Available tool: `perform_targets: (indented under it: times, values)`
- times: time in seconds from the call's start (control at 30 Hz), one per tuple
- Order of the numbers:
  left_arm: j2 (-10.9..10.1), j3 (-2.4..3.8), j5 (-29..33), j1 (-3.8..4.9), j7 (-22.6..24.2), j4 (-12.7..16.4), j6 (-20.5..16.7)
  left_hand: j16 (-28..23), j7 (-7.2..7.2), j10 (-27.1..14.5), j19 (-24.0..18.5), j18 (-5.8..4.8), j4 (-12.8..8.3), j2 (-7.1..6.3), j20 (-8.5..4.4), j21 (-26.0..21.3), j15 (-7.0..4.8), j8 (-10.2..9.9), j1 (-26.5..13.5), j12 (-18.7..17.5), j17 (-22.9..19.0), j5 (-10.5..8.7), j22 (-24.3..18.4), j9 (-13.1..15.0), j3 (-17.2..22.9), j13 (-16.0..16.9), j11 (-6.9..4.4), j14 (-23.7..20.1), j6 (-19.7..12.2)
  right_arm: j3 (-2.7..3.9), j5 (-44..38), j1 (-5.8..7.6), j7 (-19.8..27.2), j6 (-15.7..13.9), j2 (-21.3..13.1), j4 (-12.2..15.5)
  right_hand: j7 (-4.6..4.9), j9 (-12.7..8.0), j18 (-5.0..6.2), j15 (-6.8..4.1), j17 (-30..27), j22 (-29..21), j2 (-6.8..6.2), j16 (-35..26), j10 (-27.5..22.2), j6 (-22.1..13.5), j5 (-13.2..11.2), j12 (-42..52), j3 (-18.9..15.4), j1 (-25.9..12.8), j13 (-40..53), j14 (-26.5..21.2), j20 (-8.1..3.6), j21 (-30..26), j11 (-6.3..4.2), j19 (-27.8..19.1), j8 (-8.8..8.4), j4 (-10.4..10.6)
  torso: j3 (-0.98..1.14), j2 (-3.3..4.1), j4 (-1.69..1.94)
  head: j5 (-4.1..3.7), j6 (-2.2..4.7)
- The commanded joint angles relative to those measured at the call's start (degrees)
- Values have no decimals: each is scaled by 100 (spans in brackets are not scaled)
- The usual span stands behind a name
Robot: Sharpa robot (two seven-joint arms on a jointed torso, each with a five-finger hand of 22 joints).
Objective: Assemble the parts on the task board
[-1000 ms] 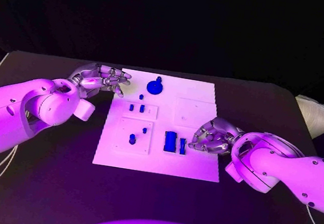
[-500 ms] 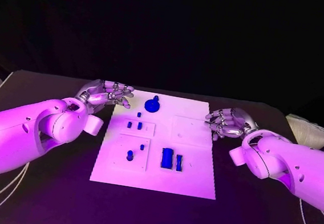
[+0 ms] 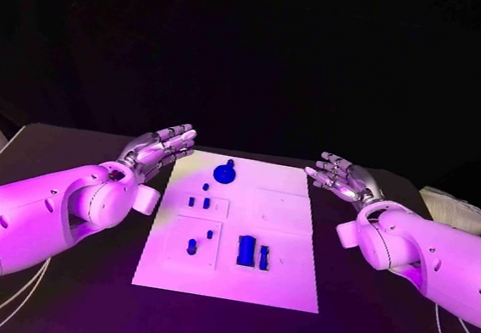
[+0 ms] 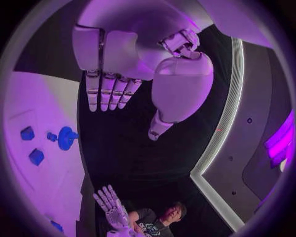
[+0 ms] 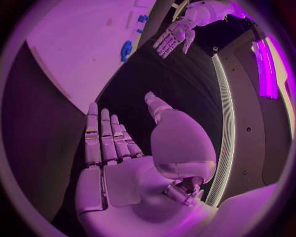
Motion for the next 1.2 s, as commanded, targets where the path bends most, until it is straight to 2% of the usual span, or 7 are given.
perform_targets:
  times: [0.03,0.07,0.3,0.5,0.57,0.77,1.2]
  values:
    - [12,-112,198,88,201,137,-410,-1016,-344,-1660,-1478,-343,-229,320,-431,-829,-240,-297,-1863,-596,-430,-114,-545,-521,-1097,-113,-321,-1558,-1531,56,406,-59,322,-254,13,186,-332,-952,-346,-111,-1298,-1341,419,-954,-2339,-1561,-351,-472,-1065,-5631,-933,-2527,-276,-121,-216,-3426,-360,-169,56,-196,49,-7,160]
    - [12,-180,250,119,248,185,-525,-1016,-344,-1660,-1478,-343,-229,320,-431,-829,-240,-297,-5900,-596,-430,-114,-545,-521,-1097,-113,-321,-1558,-1531,81,520,-87,400,-325,15,258,-332,-952,-346,-111,-1298,-1341,419,-954,-2339,-1561,-351,-472,-1065,-5631,-933,-2527,-276,-121,-216,-3426,-360,-169,73,-254,63,-8,214]
    - [18,-937,835,471,770,721,-1801,-1016,-344,-1660,-1478,-343,-229,320,-431,-829,-240,-297,-5900,-596,-430,-114,-545,-521,-1097,-113,-321,-1558,-1531,348,1711,-380,1217,-1063,38,1003,-332,-952,-346,-111,-1298,-1341,419,-954,-2339,-1561,-351,-472,-1065,-5631,-933,-2527,-276,-121,-216,-3426,-360,-169,184,-639,152,-20,573]
    - [23,-1509,1277,736,1164,1126,-2765,-1016,-344,-1660,-1478,-343,-229,320,-431,-829,-240,-297,-5900,-596,-430,-114,-545,-521,-1097,-113,-321,-1558,-1531,489,2341,-536,1648,-1453,50,1397,-332,-952,-346,-111,-1298,-1341,419,-954,-2339,-1561,-351,-472,-1065,-5631,-933,-2527,-276,-121,-216,-3426,-360,-169,202,-700,166,-21,630]
    - [24,-1628,1369,791,1246,1211,-2966,-1016,-344,-1660,-1478,-343,-229,320,-431,-829,-240,-297,-5900,-596,-430,-114,-545,-521,-1097,-113,-321,-1558,-1531,511,2440,-560,1716,-1514,52,1459,-332,-952,-346,-111,-1298,-1341,419,-954,-2339,-1561,-351,-472,-1065,-5631,-933,-2527,-276,-121,-216,-3426,-360,-169,202,-700,166,-21,630]
    - [25,-1828,1523,884,1384,1352,-3302,-1016,-344,-1660,-1478,-343,-229,320,-431,-829,-240,-297,-5900,-596,-430,-114,-545,-521,-1097,-113,-321,-1558,-1531,526,2506,-576,1761,-1555,53,1500,-332,-952,-346,-111,-1298,-1341,419,-954,-2339,-1561,-351,-472,-1065,-5631,-933,-2527,-276,-121,-216,-3426,-360,-169,202,-700,166,-21,630]
    - [25,-1841,1534,890,1393,1361,-3324,-1016,-344,-1660,-1478,-343,-229,320,-431,-829,-240,-297,-5900,-596,-430,-114,-545,-521,-1097,-113,-321,-1558,-1531,526,2506,-576,1761,-1555,53,1500,-332,-952,-346,-111,-1298,-1341,419,-954,-2339,-1561,-351,-472,-1065,-5631,-933,-2527,-276,-121,-216,-3426,-360,-169,202,-700,166,-21,630]
